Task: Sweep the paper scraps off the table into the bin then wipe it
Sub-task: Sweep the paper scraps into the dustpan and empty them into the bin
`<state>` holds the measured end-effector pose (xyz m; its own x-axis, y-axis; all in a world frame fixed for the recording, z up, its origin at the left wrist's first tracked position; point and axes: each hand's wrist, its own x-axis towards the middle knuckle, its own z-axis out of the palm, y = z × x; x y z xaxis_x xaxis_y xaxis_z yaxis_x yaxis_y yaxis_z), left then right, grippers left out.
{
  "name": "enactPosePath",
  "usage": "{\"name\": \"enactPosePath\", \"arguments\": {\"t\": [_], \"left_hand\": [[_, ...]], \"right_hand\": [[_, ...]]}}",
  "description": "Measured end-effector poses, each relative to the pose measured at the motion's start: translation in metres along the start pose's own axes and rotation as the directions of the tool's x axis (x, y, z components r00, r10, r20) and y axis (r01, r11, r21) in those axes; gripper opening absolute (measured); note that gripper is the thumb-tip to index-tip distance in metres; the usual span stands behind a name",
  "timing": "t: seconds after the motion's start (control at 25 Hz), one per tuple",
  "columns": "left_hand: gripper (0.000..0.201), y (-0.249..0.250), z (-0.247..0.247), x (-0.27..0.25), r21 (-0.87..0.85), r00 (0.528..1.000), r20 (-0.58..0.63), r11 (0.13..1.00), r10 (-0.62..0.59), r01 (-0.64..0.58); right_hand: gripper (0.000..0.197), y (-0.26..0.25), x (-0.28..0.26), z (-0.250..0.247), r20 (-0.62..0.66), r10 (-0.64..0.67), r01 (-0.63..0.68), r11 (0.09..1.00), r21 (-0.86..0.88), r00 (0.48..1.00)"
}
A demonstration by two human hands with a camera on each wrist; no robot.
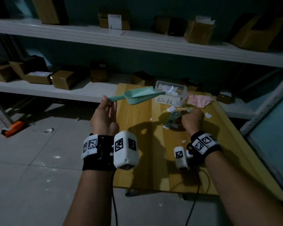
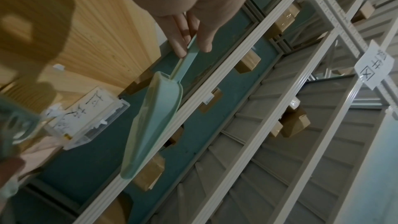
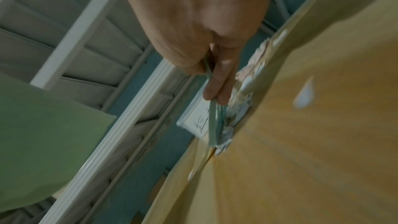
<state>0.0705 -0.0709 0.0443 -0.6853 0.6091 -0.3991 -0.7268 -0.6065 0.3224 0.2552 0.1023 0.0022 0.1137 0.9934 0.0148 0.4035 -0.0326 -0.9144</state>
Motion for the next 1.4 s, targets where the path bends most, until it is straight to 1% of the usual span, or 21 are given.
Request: {"name": "enactPosePath", "arguments": {"t": [0.04,0.2,0.32,0.4,0.52,0.6,0.68,0.72,0.76,0.8,0.84,0.88,0.92,0.96,1.04,1.2,1.32,1.4], "left_hand": [[0.022,-0.002,0.0,-0.001,0.007,1.0,0.003,1.0,-0.009,0.009],[0.021,-0.013,0.003,-0.006,0.02,1.0,-0.005,1.0,-0.012,0.012],[0.013,-0.023,0.007,-0.01,0.051,1.0,-0.007,0.999,-0.016,0.016],[0.012,-0.028,0.008,-0.011,0.095,1.0,-0.008,0.995,-0.028,0.029],[0.018,-0.036,0.007,-0.006,0.169,1.0,-0.001,0.985,-0.03,0.029],[0.024,-0.041,0.005,-0.003,0.202,0.999,-0.003,0.979,-0.035,0.035],[0.018,-0.044,0.004,0.001,0.233,1.0,-0.003,0.972,-0.023,0.023],[0.014,-0.044,0.003,0.005,0.265,1.0,0.0,0.964,-0.015,0.014],[0.011,-0.044,0.001,0.008,0.301,1.0,0.011,0.954,-0.014,0.01],[0.009,-0.045,-0.001,0.012,0.328,1.0,0.024,0.945,-0.019,0.01],[0.008,-0.045,-0.002,0.014,0.346,0.999,0.033,0.938,-0.03,0.016],[0.006,-0.045,-0.003,0.017,0.367,0.999,0.039,0.93,-0.038,0.021],[0.005,-0.046,-0.004,0.017,0.393,0.998,0.042,0.919,-0.044,0.024],[0.005,-0.047,-0.004,0.016,0.426,0.998,0.042,0.904,-0.048,0.025],[0.005,-0.048,-0.004,0.013,0.48,0.997,0.042,0.877,-0.061,0.033],[0.015,-0.054,-0.006,0.011,0.558,0.989,0.076,0.828,-0.124,0.061],[0.031,-0.063,-0.007,0.011,0.591,0.979,0.107,0.803,-0.172,0.077],[0.044,-0.07,-0.008,0.009,0.552,0.975,0.116,0.828,-0.192,0.097]], "right_hand": [[0.026,0.002,0.001,-0.008,0.006,-0.014,0.014,1.0,-0.018,1.0],[0.02,0.023,0.009,-0.036,0.0,-0.02,0.02,1.0,0.006,1.0],[0.012,0.036,0.009,-0.056,-0.022,-0.046,0.046,0.999,-0.001,0.999],[0.015,0.038,0.006,-0.064,-0.032,-0.063,0.064,0.997,0.048,0.998],[0.019,0.032,0.006,-0.071,0.013,-0.103,0.101,0.987,0.128,0.995],[0.018,0.022,0.009,-0.079,-0.014,-0.157,0.157,0.965,0.209,0.987],[0.016,0.014,0.013,-0.088,-0.049,-0.206,0.211,0.948,0.238,0.977],[0.016,0.012,0.015,-0.093,-0.072,-0.248,0.258,0.948,0.188,0.966],[0.017,0.01,0.018,-0.1,-0.102,-0.302,0.31,0.947,0.085,0.948],[0.021,0.01,0.021,-0.106,-0.132,-0.367,0.362,0.93,-0.059,0.921],[0.027,0.009,0.025,-0.114,-0.152,-0.434,0.398,0.891,-0.218,0.888],[0.032,0.009,0.027,-0.121,-0.149,-0.481,0.409,0.843,-0.349,0.864],[0.035,0.01,0.028,-0.125,-0.123,-0.499,0.405,0.803,-0.438,0.858],[0.037,0.011,0.03,-0.128,-0.086,-0.495,0.395,0.776,-0.492,0.865],[0.037,0.017,0.032,-0.128,-0.018,-0.476,0.398,0.755,-0.521,0.879],[0.025,0.025,0.032,-0.115,0.083,-0.465,0.447,0.766,-0.462,0.882],[0.017,0.023,0.026,-0.097,0.117,-0.477,0.472,0.75,-0.464,0.871],[0.019,0.022,0.02,-0.083,0.163,-0.507,0.523,0.733,-0.435,0.846]]}}
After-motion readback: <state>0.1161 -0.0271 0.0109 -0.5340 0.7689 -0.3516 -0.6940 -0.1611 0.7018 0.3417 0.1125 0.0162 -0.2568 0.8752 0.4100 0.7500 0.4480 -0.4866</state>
